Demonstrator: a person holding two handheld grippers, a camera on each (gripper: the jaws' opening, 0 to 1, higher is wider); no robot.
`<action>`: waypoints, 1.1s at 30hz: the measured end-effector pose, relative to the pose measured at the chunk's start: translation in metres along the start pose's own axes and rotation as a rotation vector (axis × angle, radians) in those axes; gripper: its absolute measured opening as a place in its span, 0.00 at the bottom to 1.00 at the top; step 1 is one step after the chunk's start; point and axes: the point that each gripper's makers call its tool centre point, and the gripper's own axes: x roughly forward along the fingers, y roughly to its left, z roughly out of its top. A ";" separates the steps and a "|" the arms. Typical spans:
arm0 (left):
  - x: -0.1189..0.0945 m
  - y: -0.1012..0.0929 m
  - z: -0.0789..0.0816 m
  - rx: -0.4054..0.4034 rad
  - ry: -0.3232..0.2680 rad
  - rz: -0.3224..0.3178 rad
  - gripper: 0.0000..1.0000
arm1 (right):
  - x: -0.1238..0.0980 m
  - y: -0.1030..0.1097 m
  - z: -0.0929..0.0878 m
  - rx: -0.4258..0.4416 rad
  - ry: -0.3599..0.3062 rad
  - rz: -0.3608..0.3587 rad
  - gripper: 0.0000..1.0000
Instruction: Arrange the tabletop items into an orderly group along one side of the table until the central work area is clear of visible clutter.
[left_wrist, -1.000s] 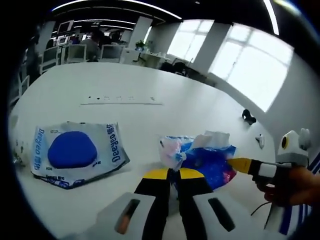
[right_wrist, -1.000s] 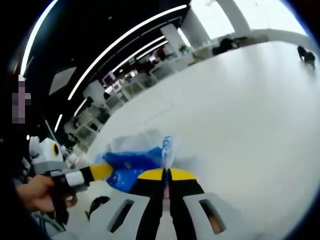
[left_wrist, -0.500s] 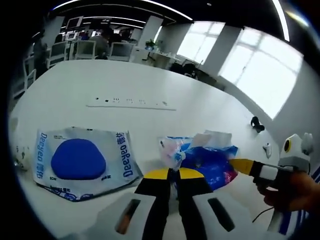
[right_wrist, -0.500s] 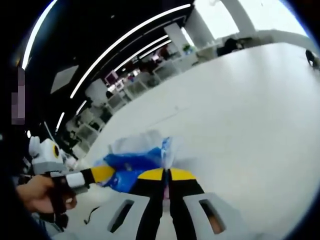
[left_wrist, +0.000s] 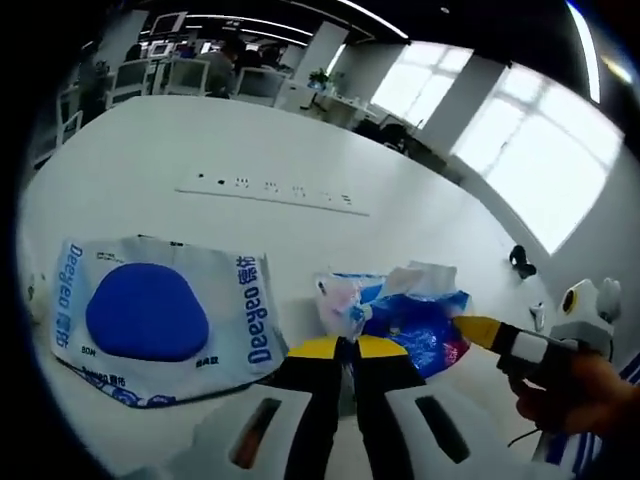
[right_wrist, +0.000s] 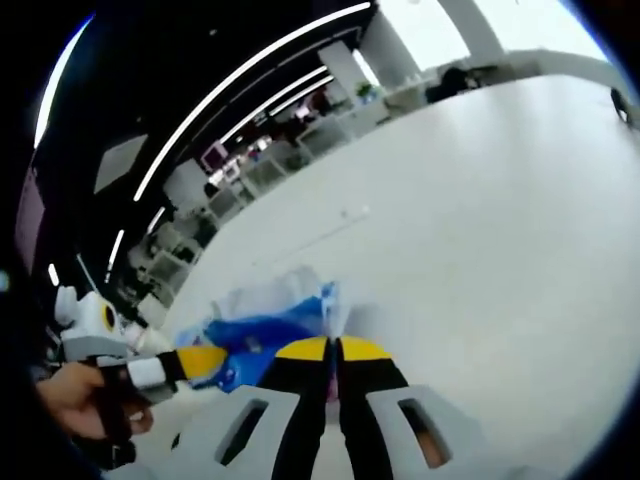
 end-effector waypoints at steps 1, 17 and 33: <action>0.001 0.002 0.000 -0.011 0.001 0.006 0.03 | 0.002 0.000 0.000 0.003 -0.001 0.000 0.00; 0.018 0.016 0.001 -0.091 0.027 0.025 0.03 | 0.025 -0.007 0.000 0.015 0.022 -0.008 0.00; 0.021 0.018 0.002 -0.071 0.040 0.051 0.03 | 0.033 -0.008 -0.002 -0.017 0.055 0.023 0.00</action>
